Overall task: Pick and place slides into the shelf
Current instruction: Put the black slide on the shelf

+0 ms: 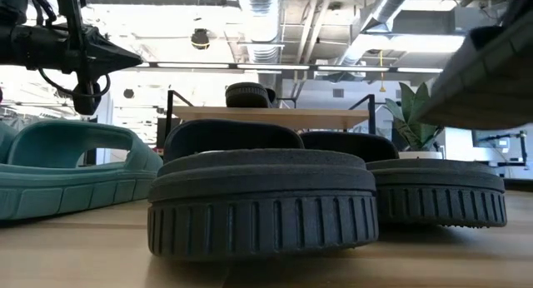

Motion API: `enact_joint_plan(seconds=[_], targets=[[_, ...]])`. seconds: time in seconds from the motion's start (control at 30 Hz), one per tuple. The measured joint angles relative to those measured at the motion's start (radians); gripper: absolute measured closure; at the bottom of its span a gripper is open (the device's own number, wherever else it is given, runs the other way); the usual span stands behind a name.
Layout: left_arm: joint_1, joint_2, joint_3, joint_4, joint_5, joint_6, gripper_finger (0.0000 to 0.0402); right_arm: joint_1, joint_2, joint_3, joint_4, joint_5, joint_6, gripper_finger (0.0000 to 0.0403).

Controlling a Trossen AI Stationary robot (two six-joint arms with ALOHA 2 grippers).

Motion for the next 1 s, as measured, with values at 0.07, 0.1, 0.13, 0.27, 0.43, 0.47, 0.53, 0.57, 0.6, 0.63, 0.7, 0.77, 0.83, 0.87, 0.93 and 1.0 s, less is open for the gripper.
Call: enact_joint_plan(seconds=[0.07,0.1,0.13,0.27,0.43,0.47,0.53,0.57,0.6,0.63,0.7,0.77,0.83,0.87,0.93,1.0], targets=[[0.000,0.000,0.000,0.000,0.001,0.000,0.0401,-0.025,0.000,0.019,0.000,0.022,-0.038,0.0403],[0.000,0.000,0.000,0.000,0.004,0.000,0.0401,-0.037,0.000,0.029,0.000,0.035,-0.057,0.0403],[0.000,0.000,0.000,0.000,0.008,0.000,0.0401,-0.050,0.000,0.039,0.000,0.049,-0.076,0.0403],[0.000,0.000,0.000,0.000,0.028,0.000,0.0401,-0.102,0.000,0.080,-0.001,0.103,-0.155,0.0403],[0.000,0.000,0.000,-0.001,0.037,0.000,0.0401,-0.168,0.000,0.135,0.000,0.176,-0.241,0.0402],[0.000,0.000,0.000,-0.001,0.037,0.000,0.0401,-0.180,0.000,0.146,0.000,0.190,-0.258,0.0402],[0.000,0.000,0.000,-0.004,0.037,0.000,0.0401,-0.205,0.000,0.169,0.000,0.218,-0.296,0.0402],[0.000,0.000,0.000,-0.008,0.038,0.000,0.0401,-0.218,0.000,0.180,0.000,0.231,-0.316,0.0402],[0.000,0.000,0.000,-0.012,0.042,0.000,0.0401,-0.230,0.000,0.190,0.000,0.243,-0.337,0.0402],[0.000,0.000,0.000,-0.014,0.047,0.001,0.0401,-0.243,0.000,0.200,0.000,0.254,-0.357,0.0402],[0.000,0.000,0.001,-0.015,0.057,0.001,0.0401,-0.268,0.000,0.219,0.000,0.279,-0.397,0.0402],[0.000,0.000,0.001,-0.015,0.062,0.002,0.0401,-0.297,0.000,0.237,0.000,0.307,-0.434,0.0402],[0.000,0.000,0.001,-0.015,0.062,0.004,0.0401,-0.330,0.000,0.251,0.001,0.333,-0.468,0.0402],[0.000,0.000,0.001,-0.015,0.062,0.008,0.0401,-0.347,0.000,0.257,0.003,0.345,-0.487,0.0402],[0.000,0.000,0.001,-0.015,0.062,0.013,0.0401,-0.385,0.000,0.266,0.014,0.363,-0.529,0.0402],[0.000,0.000,0.001,-0.015,0.062,0.014,0.0401,-0.423,0.000,0.275,0.026,0.373,-0.576,0.0402]])
